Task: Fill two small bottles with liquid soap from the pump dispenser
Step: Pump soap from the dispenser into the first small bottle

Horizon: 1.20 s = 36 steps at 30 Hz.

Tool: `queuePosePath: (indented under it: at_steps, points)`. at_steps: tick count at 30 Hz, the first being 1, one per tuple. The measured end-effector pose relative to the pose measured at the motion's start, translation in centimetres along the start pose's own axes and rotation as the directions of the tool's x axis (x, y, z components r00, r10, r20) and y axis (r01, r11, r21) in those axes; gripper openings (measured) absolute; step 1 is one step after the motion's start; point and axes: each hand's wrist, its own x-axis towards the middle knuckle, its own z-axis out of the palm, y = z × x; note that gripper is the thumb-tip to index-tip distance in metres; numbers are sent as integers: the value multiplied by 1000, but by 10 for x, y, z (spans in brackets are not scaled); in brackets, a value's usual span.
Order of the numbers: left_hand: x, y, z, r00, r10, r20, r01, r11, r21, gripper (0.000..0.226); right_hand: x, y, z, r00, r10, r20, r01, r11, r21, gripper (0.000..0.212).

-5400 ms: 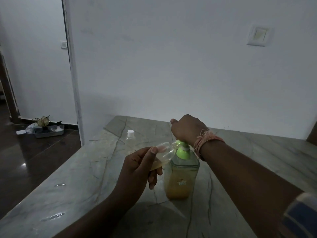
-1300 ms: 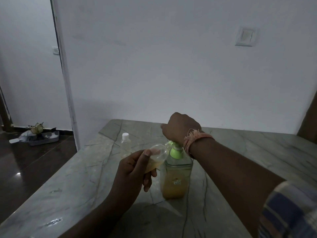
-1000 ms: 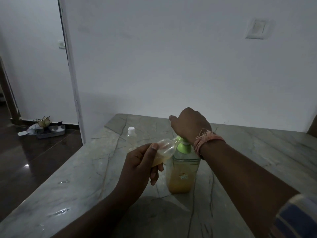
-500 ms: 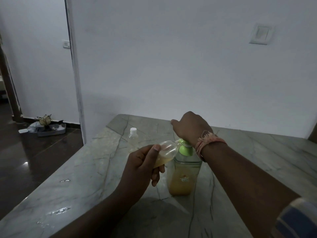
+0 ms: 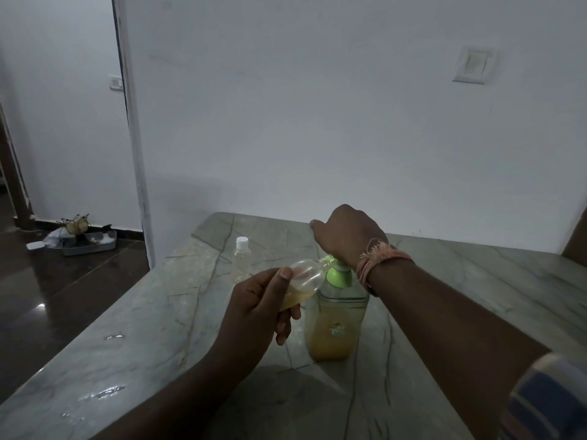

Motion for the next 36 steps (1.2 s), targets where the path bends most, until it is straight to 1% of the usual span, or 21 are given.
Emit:
queuePosePath:
  at_steps: [3,4,6,8,10,13,15,17,20,24,27,30,32,34,35,36]
  points:
    - [0,1,0,1000,7,-4,-7,1000,12,39,0,-5,-4,999,-36,-9,35,998,-50,36]
    - [0,1,0,1000,8,-5,-8,1000,18,38,1,-3,-3,999,-34,-29,33,999,-35,38]
    - [2,-1,-1,1000,3,-3,-3,1000,19,39,3,1,2,998,3,-64,0,999,53,39]
    - [2,-2,-1,1000,0,-6,0,1000,21,41,4,4,6,998,45,-35,-42,995,95,34]
    - [1,-3,0,1000,-3,-6,3,1000,13,41,2,5,6,999,50,4,-50,997,66,31]
    - [0,-2,0,1000,-5,-9,5,1000,19,41,0,1,1,1000,15,10,-16,1000,27,33]
    - [-1,0,1,1000,-8,-3,8,1000,22,40,0,-3,-3,1000,-7,25,8,999,-35,33]
    - [-2,1,1,1000,-7,1,7,1000,21,39,1,-5,-5,1000,-26,5,26,998,-53,34]
    - [1,0,-1,1000,3,-1,-3,999,39,38,4,2,4,999,4,-47,-2,999,54,38]
    - [1,-2,0,1000,-3,-6,4,999,34,38,4,5,9,999,35,-4,-34,994,99,34]
    - [-1,0,-1,1000,-3,-10,3,1000,26,39,2,3,6,1000,16,1,-16,997,71,36]
    - [0,1,0,1000,3,2,-3,999,35,38,1,-3,-2,1000,-28,3,28,999,-39,36]
    - [0,-1,0,1000,4,2,-4,999,33,37,1,-5,-4,999,-50,-18,49,997,-60,37]
    - [1,-1,-2,1000,14,1,-14,1000,8,36,2,-2,1,996,-40,-83,40,999,2,40]
    - [2,-1,-2,1000,16,2,-16,1000,-1,36,1,0,3,995,-18,-97,22,999,43,41]
    - [3,-1,-2,1000,15,0,-15,1000,-3,36,1,1,5,997,0,-80,5,998,65,40]
